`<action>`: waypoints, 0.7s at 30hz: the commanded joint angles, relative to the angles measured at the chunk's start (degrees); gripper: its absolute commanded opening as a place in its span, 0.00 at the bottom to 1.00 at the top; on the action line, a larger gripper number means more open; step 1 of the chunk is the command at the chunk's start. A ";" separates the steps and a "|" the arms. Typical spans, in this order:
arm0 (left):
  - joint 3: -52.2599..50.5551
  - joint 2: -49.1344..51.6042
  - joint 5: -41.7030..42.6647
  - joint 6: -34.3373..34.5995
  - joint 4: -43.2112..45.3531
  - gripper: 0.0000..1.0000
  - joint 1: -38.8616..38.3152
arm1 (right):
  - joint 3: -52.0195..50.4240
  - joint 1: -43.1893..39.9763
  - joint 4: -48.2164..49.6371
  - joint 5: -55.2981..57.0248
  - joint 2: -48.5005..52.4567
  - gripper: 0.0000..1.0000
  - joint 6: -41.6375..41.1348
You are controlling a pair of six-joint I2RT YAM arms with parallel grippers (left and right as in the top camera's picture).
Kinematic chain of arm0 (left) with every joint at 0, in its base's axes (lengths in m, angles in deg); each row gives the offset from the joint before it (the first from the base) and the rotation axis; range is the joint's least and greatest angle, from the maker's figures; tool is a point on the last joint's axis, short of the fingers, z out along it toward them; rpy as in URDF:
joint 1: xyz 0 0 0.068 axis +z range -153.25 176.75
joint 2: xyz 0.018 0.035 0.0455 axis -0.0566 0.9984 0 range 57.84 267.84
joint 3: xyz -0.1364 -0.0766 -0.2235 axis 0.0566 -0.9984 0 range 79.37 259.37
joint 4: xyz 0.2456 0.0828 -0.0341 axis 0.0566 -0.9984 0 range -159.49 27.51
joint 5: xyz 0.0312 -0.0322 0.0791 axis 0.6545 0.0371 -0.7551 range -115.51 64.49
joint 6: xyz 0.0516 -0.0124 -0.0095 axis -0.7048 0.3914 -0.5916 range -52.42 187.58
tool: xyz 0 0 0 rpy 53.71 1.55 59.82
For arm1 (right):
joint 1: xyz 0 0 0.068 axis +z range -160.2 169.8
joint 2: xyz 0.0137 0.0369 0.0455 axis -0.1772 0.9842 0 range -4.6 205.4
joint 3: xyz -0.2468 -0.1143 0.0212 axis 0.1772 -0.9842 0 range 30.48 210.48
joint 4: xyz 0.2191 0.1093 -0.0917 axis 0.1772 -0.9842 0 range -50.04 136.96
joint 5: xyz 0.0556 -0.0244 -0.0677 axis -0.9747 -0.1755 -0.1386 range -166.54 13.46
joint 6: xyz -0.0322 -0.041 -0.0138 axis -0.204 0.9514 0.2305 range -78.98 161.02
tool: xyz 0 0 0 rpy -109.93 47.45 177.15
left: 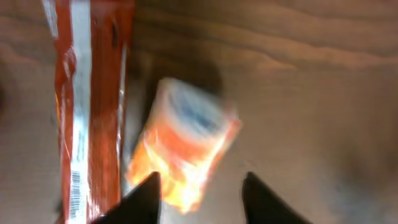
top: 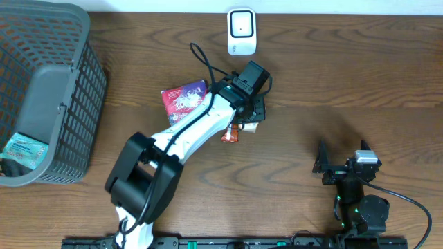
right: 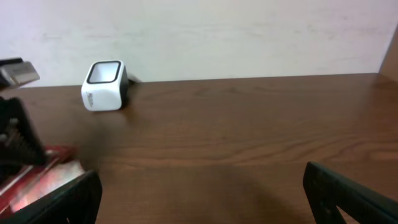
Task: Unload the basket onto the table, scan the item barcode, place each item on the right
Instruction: 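Carry the tissue pack to the table and release it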
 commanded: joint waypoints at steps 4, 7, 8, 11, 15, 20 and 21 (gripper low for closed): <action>0.68 -1.25 -4.28 0.20 0.09 0.70 1.44 | -0.15 -0.46 -0.15 0.26 -0.09 0.99 0.50; 1.92 -4.50 -1.70 0.17 -1.36 0.70 3.41 | -0.15 -0.46 -0.15 0.26 -0.09 0.99 0.50; 1.99 -6.10 -0.57 0.17 -1.31 0.70 4.17 | -0.15 -0.44 -0.15 0.26 -0.09 0.99 0.50; 2.01 -12.22 1.33 0.17 -1.31 0.71 7.06 | -0.15 -0.46 -0.15 0.26 -0.09 0.99 0.50; 2.01 -21.99 2.93 -3.26 -1.62 0.71 11.85 | -0.15 -0.44 -0.15 0.26 -0.09 0.99 0.50; 2.01 -35.01 2.23 -7.78 -4.59 0.71 20.13 | -0.15 -0.46 -0.15 0.26 -0.09 0.99 0.50; 2.01 -37.66 0.39 -7.78 -5.86 0.71 22.69 | -0.15 -0.46 -0.15 0.26 -0.09 0.99 0.50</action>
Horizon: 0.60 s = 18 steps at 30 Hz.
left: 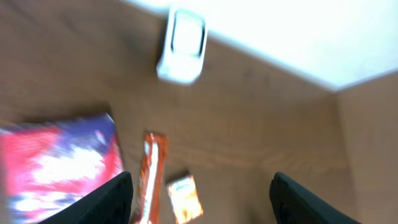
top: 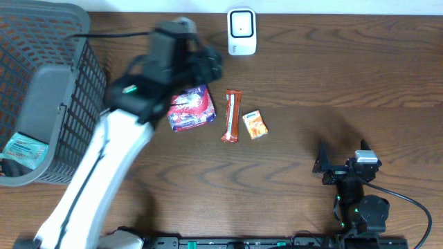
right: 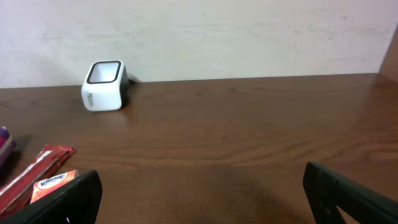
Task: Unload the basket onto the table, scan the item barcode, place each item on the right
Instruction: 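Carry the tissue pack to the table and release it, then reach into the basket and grasp the mint-green wipes pack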
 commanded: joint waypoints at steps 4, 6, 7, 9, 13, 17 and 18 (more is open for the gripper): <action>1.05 -12.17 -12.41 -3.41 -6.82 0.77 14.43 | -0.15 -0.44 -0.17 0.26 -0.09 0.99 0.50; 1.05 -14.34 -19.08 -3.39 -9.70 0.91 19.61 | -0.15 -0.46 -0.17 0.26 -0.09 0.99 0.50; 1.05 -14.99 -22.21 -3.39 -10.91 0.99 22.10 | -0.15 -0.46 -0.17 0.26 -0.09 0.99 0.50; 1.05 -15.52 -28.48 -3.39 -12.79 0.98 27.69 | -0.15 -0.44 -0.17 0.26 -0.09 0.99 0.50; 0.66 -15.10 -31.45 -3.34 -13.99 0.98 35.26 | -0.15 -0.46 -0.17 0.26 -0.09 0.99 0.50; 0.66 -13.64 -31.12 -3.37 -14.05 0.98 38.16 | -0.15 -0.44 -0.15 0.26 -0.09 0.99 0.50; 0.66 -13.11 -31.15 -3.37 -14.03 0.98 38.42 | -0.15 -0.46 -0.17 0.26 -0.09 0.99 0.50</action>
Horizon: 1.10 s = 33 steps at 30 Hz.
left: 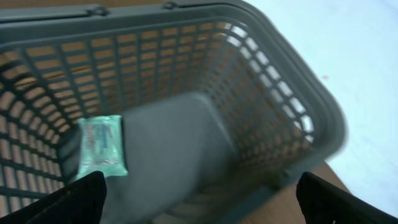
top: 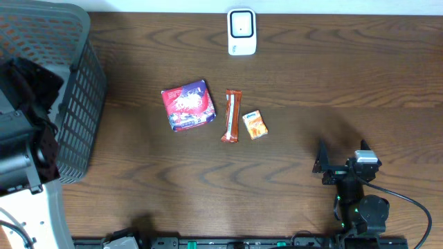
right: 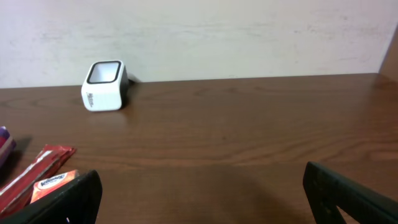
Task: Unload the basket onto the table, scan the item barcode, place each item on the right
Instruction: 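Reach into the basket and grasp the mint-green wipes pack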
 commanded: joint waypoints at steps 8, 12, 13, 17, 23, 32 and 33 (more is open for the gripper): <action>0.09 8.90 -3.37 -1.01 1.73 0.98 2.99 | -0.15 -0.46 -0.15 0.26 -0.09 0.99 0.50; 0.09 13.33 -5.03 -1.01 1.64 0.98 6.51 | -0.15 -0.46 -0.13 0.26 -0.09 0.99 0.50; 0.09 14.27 -5.07 -1.03 1.57 0.98 7.39 | -0.15 -0.44 -0.15 0.26 -0.09 0.99 0.50; 0.09 16.85 -5.05 -1.01 1.36 0.98 10.27 | -0.15 -0.44 -0.13 0.26 -0.09 0.99 0.50; 0.04 19.78 -5.07 -1.03 1.14 0.98 11.98 | -0.15 -0.46 -0.15 0.26 -0.09 0.99 0.50; -0.24 26.86 -8.76 -3.56 1.01 0.98 12.11 | -0.15 -0.46 -0.15 0.26 -0.09 0.99 0.50; -0.24 27.65 -9.60 -3.56 1.03 0.98 12.11 | -0.15 -0.46 -0.13 0.26 -0.09 0.99 0.50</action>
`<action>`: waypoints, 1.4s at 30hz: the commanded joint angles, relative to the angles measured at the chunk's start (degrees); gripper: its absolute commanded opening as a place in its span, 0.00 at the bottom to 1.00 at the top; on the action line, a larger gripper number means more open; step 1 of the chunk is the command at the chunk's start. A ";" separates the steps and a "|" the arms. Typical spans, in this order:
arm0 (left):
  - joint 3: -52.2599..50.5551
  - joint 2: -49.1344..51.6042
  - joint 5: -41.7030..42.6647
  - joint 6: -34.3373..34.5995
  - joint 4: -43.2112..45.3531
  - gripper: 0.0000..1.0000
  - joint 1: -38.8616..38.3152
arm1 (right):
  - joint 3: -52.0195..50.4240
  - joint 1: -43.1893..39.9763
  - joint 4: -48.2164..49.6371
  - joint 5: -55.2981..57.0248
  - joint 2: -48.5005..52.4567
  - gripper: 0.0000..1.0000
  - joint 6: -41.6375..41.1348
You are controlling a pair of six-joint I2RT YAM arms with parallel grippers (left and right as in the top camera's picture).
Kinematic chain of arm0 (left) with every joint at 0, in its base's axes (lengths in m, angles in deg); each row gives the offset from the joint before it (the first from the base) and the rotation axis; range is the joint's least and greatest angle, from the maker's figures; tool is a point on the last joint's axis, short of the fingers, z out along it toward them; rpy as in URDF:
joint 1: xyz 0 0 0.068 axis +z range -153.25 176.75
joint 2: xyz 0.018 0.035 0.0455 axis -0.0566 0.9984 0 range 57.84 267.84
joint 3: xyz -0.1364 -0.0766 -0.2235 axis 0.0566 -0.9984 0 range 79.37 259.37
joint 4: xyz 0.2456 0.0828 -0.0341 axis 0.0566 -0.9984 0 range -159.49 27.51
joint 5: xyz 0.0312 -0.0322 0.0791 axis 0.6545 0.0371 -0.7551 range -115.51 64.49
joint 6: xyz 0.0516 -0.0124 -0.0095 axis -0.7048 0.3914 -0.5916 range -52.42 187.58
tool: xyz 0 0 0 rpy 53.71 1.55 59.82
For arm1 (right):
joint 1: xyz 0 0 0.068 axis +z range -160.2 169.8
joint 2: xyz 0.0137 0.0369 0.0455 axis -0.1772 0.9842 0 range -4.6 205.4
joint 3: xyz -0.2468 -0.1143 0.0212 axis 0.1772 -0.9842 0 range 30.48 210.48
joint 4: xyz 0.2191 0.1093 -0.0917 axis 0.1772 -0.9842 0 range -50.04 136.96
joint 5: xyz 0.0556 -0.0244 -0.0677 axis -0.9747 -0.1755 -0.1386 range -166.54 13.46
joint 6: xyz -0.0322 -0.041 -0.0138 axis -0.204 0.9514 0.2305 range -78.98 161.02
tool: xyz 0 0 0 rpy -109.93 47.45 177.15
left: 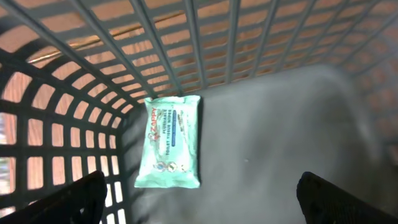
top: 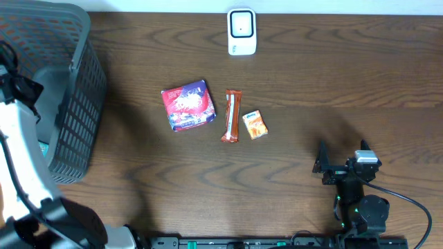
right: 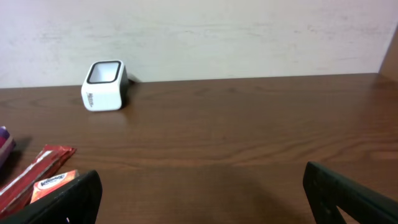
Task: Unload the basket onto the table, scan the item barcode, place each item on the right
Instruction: 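Reach into the basket and grasp the mint-green wipes pack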
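Observation:
My left gripper [left: 199, 205] is open inside the grey mesh basket [top: 77, 83], just above its floor. A mint-green wipes pack [left: 170, 141] lies flat ahead of it, by the basket wall, with nothing between the fingers. The white barcode scanner [top: 241, 31] stands at the table's far edge and also shows in the right wrist view [right: 104, 85]. My right gripper [right: 202, 193] rests open and empty at the near right [top: 341, 164].
A purple-red packet [top: 187, 104], an orange-red bar [top: 231, 115] and a small orange packet [top: 255, 125] lie side by side mid-table. The basket's tall mesh walls surround the left gripper. My white left arm [top: 21, 159] runs along the table's left edge.
My left gripper was above the basket looking down at it; now it is low inside, close to the green wipes pack. The right arm and table items are unchanged.
My left gripper was first open over the small orange packet beside the bar. Then it was away from them, higher and to the left, the packets left on the table. Then it was above the basket, and now it is down inside it.

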 commanded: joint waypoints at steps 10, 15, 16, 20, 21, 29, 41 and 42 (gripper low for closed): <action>-0.24 9.90 -5.68 -1.29 -0.31 0.98 0.31 | -0.15 -0.44 -0.15 0.26 -0.09 0.99 0.50; -0.24 14.19 -5.95 -0.98 -0.28 0.98 0.98 | -0.15 -0.44 -0.15 0.26 -0.09 0.99 0.50; -0.24 14.99 -5.95 -0.63 -0.33 0.98 1.27 | -0.15 -0.46 -0.15 0.26 -0.09 0.99 0.50; -0.26 18.58 -5.92 -0.33 -1.44 0.98 3.02 | -0.15 -0.46 -0.15 0.26 -0.09 0.99 0.50; -0.35 19.37 -5.95 0.04 -1.81 0.98 3.58 | -0.15 -0.44 -0.15 0.26 -0.09 0.99 0.50; -1.22 23.23 -1.79 1.68 -2.62 0.98 7.87 | -0.15 -0.44 -0.15 0.26 -0.09 0.99 0.50; -4.94 23.32 3.39 1.64 1.20 0.89 8.39 | -0.15 -0.46 -0.13 0.26 -0.09 0.99 0.50; -5.73 23.32 3.39 1.62 2.01 0.89 8.39 | -0.15 -0.46 -0.15 0.26 -0.09 0.99 0.50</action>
